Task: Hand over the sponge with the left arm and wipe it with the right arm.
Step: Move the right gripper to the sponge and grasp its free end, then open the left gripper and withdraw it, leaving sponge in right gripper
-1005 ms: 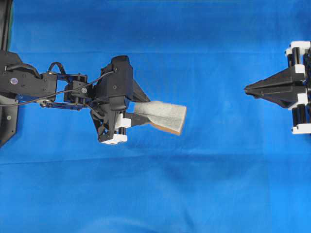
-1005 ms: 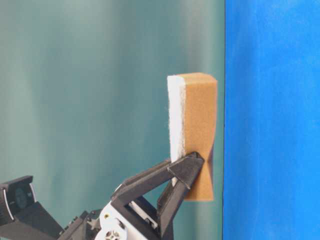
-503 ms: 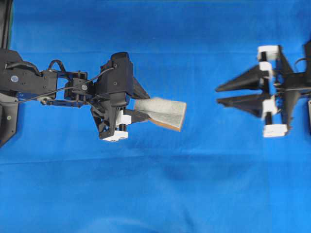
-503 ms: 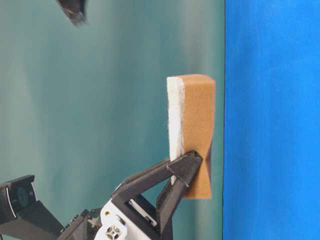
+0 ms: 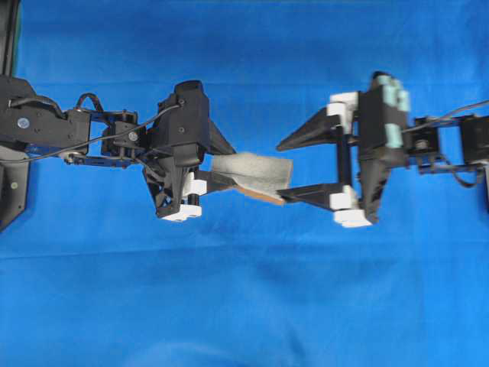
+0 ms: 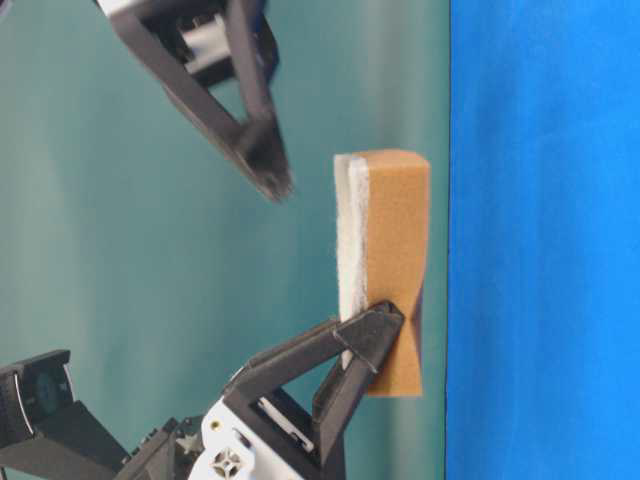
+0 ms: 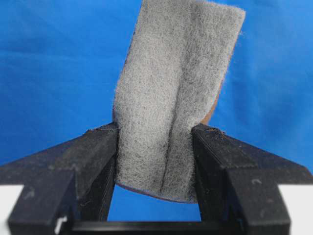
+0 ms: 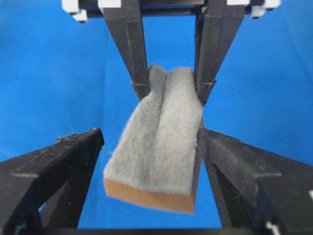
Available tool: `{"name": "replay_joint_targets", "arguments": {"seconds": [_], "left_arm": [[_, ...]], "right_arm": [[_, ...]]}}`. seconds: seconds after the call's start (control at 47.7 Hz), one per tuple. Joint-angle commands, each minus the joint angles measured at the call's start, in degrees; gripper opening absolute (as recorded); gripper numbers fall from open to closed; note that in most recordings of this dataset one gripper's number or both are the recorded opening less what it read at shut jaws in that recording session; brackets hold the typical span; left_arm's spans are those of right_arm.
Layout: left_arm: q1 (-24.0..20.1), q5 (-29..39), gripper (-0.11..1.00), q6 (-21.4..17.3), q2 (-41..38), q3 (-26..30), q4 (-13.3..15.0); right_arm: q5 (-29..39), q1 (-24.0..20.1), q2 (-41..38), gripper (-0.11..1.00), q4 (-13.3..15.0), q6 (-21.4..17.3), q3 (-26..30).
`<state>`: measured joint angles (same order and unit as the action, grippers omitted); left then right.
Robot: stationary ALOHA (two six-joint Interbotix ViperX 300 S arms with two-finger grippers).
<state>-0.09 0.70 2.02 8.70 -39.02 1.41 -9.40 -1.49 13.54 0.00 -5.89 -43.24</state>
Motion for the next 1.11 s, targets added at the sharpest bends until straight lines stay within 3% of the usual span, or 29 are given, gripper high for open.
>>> {"name": "replay_joint_targets", "arguments": {"seconds": [0.0, 0.356, 0.733, 0.838, 0.922, 1.005, 1.089], "left_arm": [[-0.09, -0.18, 0.39, -0.09, 0.79, 0.62, 0.09], [-0.09, -0.26, 0.39, -0.26, 0.7, 0.79, 0.09], [-0.09, -0.97, 0.39, -0.62, 0.7, 0.88, 0.09], [0.09, -1.58, 0.39, -0.53, 0.7, 0.88, 0.09], [0.18, -2.11, 0.3, -0.53, 0.7, 0.88, 0.09], [0.18, -2.46, 0.29, -0.62, 0.7, 0.88, 0.09], [0.18, -2.55, 0.27, -0.88, 0.79, 0.97, 0.09]], "right_arm": [[0.88, 0.09, -2.29, 0.74, -0.09, -0.09, 3.43], [3.52, 0.09, -9.05, 0.74, -0.09, -0.44, 7.38], [4.31, 0.09, -9.67, 0.72, 0.09, -0.09, 7.73], [5.27, 0.18, -9.67, 0.58, 0.18, 0.18, 7.73], [5.89, 0.09, -9.67, 0.38, 0.35, 0.35, 7.73], [6.33, 0.18, -9.58, 0.19, 0.53, 0.35, 7.65], [6.42, 0.18, -9.4, 0.16, 0.53, 0.35, 7.56]]}}
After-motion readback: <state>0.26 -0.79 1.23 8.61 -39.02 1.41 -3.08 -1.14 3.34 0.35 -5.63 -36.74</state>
